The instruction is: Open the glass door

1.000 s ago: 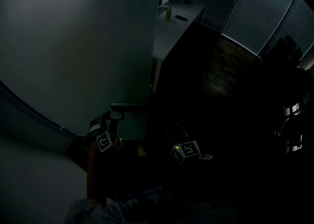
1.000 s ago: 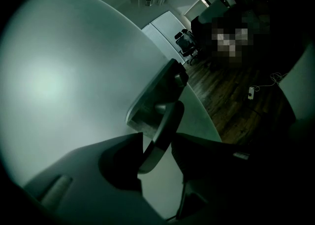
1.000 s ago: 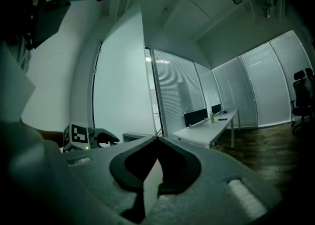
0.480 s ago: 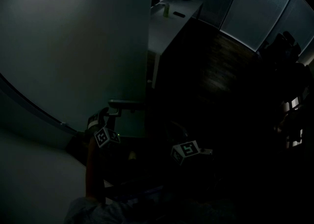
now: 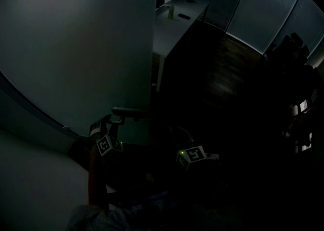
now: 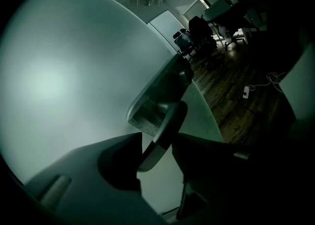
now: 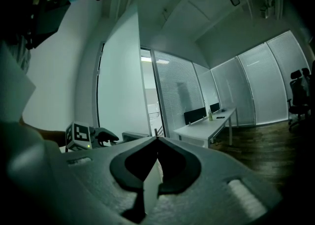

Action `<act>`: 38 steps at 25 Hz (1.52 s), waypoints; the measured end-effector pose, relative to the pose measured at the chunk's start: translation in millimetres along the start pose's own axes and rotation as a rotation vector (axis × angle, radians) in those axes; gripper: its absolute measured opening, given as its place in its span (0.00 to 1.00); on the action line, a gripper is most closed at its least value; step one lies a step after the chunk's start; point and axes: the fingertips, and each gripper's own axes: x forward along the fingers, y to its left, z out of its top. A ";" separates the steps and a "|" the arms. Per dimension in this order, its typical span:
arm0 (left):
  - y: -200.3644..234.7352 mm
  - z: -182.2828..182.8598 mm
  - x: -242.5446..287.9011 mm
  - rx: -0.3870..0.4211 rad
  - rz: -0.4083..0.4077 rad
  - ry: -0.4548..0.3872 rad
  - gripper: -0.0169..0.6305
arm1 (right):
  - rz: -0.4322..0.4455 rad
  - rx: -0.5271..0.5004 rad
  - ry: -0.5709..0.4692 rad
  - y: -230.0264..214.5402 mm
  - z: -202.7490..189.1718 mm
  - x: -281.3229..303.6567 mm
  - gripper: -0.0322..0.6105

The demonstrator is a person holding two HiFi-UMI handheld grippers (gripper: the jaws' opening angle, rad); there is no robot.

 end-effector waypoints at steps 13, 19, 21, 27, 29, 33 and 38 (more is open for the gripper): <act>-12.5 -6.3 -31.9 0.019 -0.016 -0.019 0.32 | 0.020 -0.013 0.001 16.7 0.7 -8.0 0.05; -16.5 -12.5 -39.1 0.015 -0.018 -0.031 0.33 | 0.022 -0.012 0.016 17.4 -6.1 -4.1 0.05; -18.4 -15.5 -43.0 0.014 -0.016 -0.033 0.33 | 0.023 -0.016 0.012 18.4 -5.1 -3.5 0.05; -24.9 -17.9 -50.1 0.021 -0.028 -0.040 0.33 | 0.022 -0.017 0.016 19.1 -5.9 -2.5 0.05; -24.3 -17.8 -51.0 0.026 -0.028 -0.039 0.33 | 0.025 -0.018 0.017 18.8 -4.6 -1.5 0.05; -23.6 -16.8 -52.7 0.030 -0.029 -0.041 0.33 | 0.024 -0.016 0.023 16.2 -5.0 0.4 0.05; -22.2 -15.8 -54.0 0.035 -0.028 -0.038 0.33 | 0.025 -0.014 0.022 14.8 -2.0 2.9 0.05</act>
